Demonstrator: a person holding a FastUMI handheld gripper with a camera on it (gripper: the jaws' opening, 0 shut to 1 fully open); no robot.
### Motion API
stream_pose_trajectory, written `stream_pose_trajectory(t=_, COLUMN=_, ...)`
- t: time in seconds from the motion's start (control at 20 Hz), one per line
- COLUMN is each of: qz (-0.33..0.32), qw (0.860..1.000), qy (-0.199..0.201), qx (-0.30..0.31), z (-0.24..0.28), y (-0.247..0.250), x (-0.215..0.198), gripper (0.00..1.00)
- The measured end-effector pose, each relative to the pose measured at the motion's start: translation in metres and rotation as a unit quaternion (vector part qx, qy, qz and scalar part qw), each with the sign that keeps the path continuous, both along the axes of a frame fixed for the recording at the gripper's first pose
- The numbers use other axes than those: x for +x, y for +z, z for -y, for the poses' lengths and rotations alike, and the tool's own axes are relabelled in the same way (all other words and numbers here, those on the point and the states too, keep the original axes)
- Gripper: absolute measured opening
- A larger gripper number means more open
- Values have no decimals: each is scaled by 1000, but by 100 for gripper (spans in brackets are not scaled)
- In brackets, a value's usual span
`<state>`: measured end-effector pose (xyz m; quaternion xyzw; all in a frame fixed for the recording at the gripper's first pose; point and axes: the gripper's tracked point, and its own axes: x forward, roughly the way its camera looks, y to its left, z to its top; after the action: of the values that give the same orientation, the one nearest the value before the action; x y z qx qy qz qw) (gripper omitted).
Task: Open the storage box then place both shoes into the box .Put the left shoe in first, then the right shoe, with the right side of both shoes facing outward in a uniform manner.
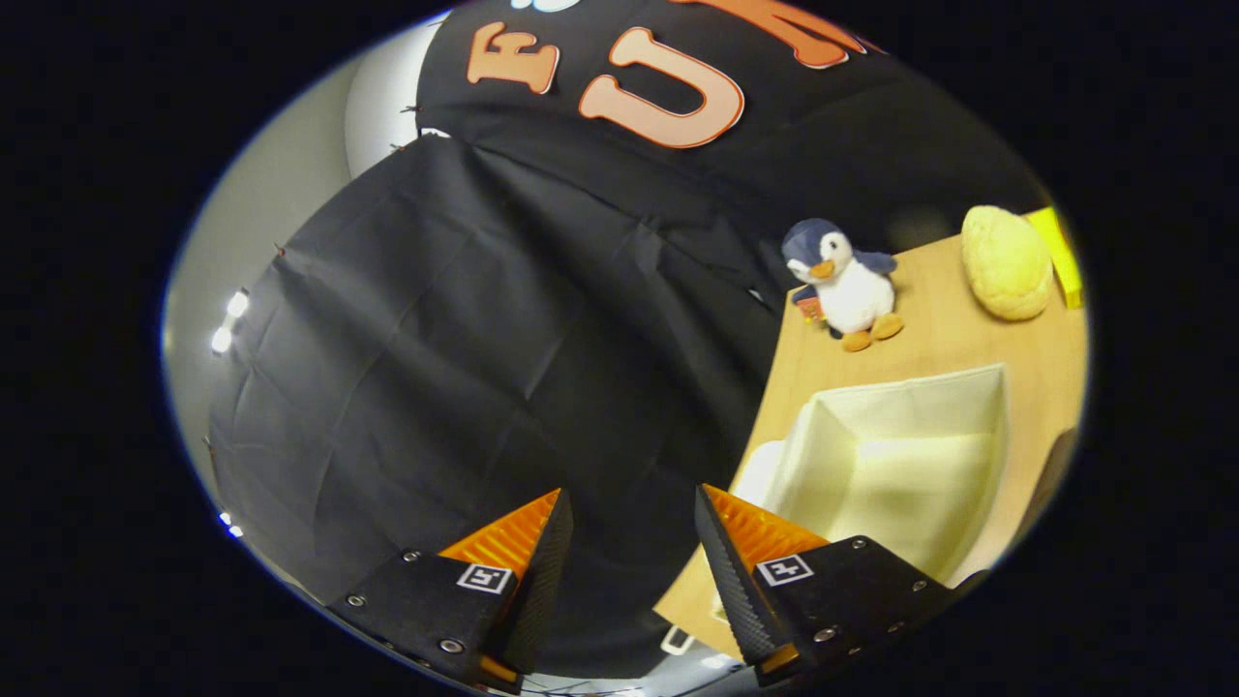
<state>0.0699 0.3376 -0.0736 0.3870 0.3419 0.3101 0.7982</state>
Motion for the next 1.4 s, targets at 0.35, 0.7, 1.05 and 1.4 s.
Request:
stream_pose_trajectory(t=0.35, qz=26, qw=978, qy=-33, qx=-206, z=124, y=-87, x=-26, gripper=90)
stream_pose_trajectory(t=0.7, qz=-25, qw=948, qy=-52, qx=-312, z=216, y=-179, x=-72, gripper=90)
stream_pose_trajectory(t=1.05, qz=-88, qw=924, qy=-42, qx=-369, z=254, y=-266, x=-105, gripper=89)
stream_pose_trajectory(t=1.4, qz=-131, qw=914, qy=-45, qx=-381, z=263, y=-326, x=-95, gripper=75)
